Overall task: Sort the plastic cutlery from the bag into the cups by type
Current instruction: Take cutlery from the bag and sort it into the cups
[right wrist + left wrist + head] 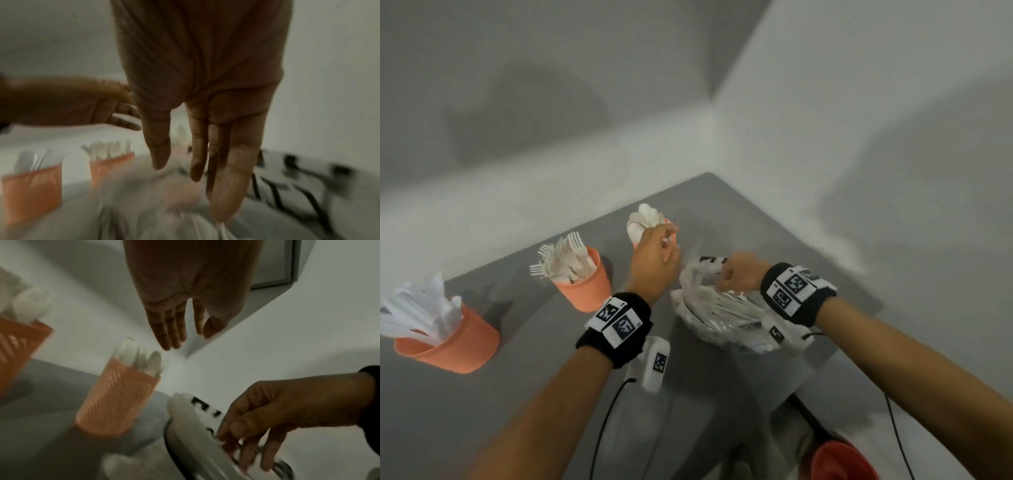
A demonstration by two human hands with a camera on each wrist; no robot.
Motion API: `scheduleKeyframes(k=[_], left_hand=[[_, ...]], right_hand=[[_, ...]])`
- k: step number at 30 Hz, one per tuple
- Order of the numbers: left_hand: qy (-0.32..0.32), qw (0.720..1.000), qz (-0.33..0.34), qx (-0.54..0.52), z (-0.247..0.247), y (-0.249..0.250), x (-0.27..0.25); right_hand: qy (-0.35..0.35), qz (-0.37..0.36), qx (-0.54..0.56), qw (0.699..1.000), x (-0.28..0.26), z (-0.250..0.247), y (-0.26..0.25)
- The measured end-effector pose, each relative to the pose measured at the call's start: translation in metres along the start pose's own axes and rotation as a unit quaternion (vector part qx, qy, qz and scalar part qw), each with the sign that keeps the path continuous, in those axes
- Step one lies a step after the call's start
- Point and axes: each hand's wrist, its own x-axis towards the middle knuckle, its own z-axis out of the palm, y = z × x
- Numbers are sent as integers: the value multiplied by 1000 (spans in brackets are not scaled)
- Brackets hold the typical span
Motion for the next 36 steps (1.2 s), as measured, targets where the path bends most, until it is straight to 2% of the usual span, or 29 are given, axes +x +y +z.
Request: scheduleKeyframes(k=[2,4,7,10,13,17,21,28,33,36], left_hand=[[-53,998,-29,2,21,-2,-3],[-90,990,-76,73,36,-9,-10],[-180,961,-149,151,48,-22,-26],[-262,934,-177,166,48,-27,-41],[-269,935,-180,148,40,-25,-48],[-273,943,-138,130,28,-11,-43],[-252,954,-105,121,24,-1,-37],[-230,960,-105,117,21,-4,-37],[-226,962,-96,121,15,-6,-35],[-227,961,-99,123,14,-7,-34]], right_hand=[[6,11,-49,999,-8,18,6],[12,27,-67,997,-11,38,11],[38,42,-91,994,-1,62,17],[18,63,-77,995,0,69,17],[19,80,-72,994,1,72,18],[4,99,-40,994,16,74,10],[42,90,-42,994,24,58,7],[20,88,-20,996,39,60,11],[58,61,38,996,47,63,13],[70,51,14,996,50,68,13]])
